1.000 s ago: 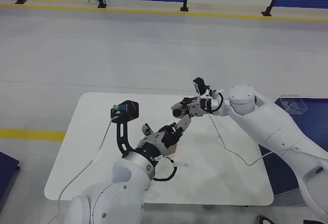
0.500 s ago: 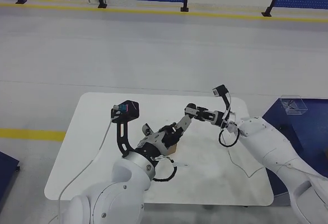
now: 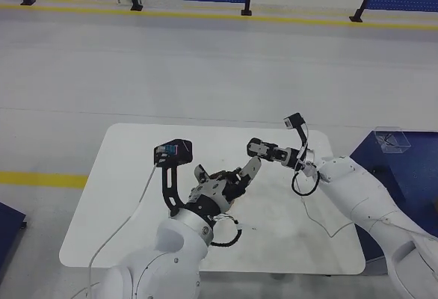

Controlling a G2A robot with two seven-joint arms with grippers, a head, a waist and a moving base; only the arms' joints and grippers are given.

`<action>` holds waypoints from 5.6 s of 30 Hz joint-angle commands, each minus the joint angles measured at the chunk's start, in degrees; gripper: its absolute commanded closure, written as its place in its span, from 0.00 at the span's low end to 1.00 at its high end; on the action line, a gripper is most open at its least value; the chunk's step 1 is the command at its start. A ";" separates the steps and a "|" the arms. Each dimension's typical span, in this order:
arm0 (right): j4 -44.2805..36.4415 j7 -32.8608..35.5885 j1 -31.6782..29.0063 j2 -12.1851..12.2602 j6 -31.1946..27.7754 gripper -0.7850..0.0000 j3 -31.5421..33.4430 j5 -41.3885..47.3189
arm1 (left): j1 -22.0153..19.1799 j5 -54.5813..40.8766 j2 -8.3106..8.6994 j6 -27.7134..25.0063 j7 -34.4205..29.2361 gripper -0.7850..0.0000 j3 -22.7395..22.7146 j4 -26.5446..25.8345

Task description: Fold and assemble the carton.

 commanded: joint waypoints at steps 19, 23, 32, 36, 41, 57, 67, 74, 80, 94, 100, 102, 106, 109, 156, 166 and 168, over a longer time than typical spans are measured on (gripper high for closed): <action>0.00 0.00 0.00 0.00 0.00 0.00 0.00 0.00 | 8.11 -12.00 -8.17 -8.49 57.17 0.00 4.42 49.51; 0.00 0.00 0.00 0.00 0.00 0.00 0.00 0.00 | 8.17 -15.73 -9.24 -11.87 59.41 0.39 3.17 52.00; 0.00 0.00 0.00 0.00 0.00 0.00 0.00 0.00 | 10.89 -17.07 -10.44 -11.68 62.30 0.58 1.18 50.09; 0.00 0.00 0.00 0.00 0.00 0.00 0.00 0.00 | 12.02 -16.56 -10.62 -11.94 61.88 0.79 0.31 49.05; 0.00 0.00 0.00 0.00 0.00 0.00 0.00 0.00 | 12.32 -16.93 -11.06 -13.89 60.22 1.00 -0.04 48.52; 0.00 0.00 0.00 0.00 0.00 0.00 0.00 0.00 | 16.06 -17.82 -5.75 -32.20 17.06 1.00 -17.92 25.30; 0.00 0.00 0.00 0.00 0.00 0.00 0.00 0.00 | 14.92 -21.71 -3.11 -39.06 -8.60 1.00 -25.66 28.18; 0.00 0.00 0.00 0.00 0.00 0.00 0.00 0.00 | 12.55 -17.21 -2.67 -40.29 -6.60 1.00 -24.19 33.22; 0.00 0.00 0.00 0.00 0.00 0.00 0.00 0.00 | 11.93 -12.57 -2.62 -36.89 -4.26 1.00 -21.71 33.87; 0.00 0.00 0.00 0.00 0.00 0.00 0.00 0.00 | 15.30 -12.13 -1.55 -36.56 -5.02 0.00 -23.23 27.97; -0.11 -0.49 0.04 0.11 1.45 0.00 0.38 -1.16 | 19.93 -16.02 -1.85 -32.27 -0.47 0.00 -21.62 21.70; 1.44 -1.00 1.74 0.37 4.81 0.00 0.53 -7.30 | 22.14 -16.45 -1.92 -29.58 0.24 0.00 -20.43 19.23; 0.83 0.18 4.53 0.33 14.30 0.00 -0.58 -19.24 | 25.17 -14.10 -2.40 -16.56 2.42 0.00 -16.72 14.24; -0.51 1.29 5.77 0.22 16.83 0.00 -0.32 -23.22 | 26.49 -13.89 -2.77 -8.20 2.57 0.00 -14.17 10.99; -0.87 10.49 6.96 -12.28 26.42 0.00 -5.20 -52.03 | 20.10 -12.44 -8.97 0.37 36.53 0.00 -1.92 37.49; 1.87 9.70 6.86 -13.61 24.14 0.00 -3.29 -52.26 | 19.34 -13.83 -10.17 1.03 37.47 0.00 -1.79 37.71; 2.92 8.76 7.52 -13.34 23.39 0.00 -2.05 -51.88 | 18.66 -13.35 -10.40 1.50 37.64 0.00 -1.62 38.98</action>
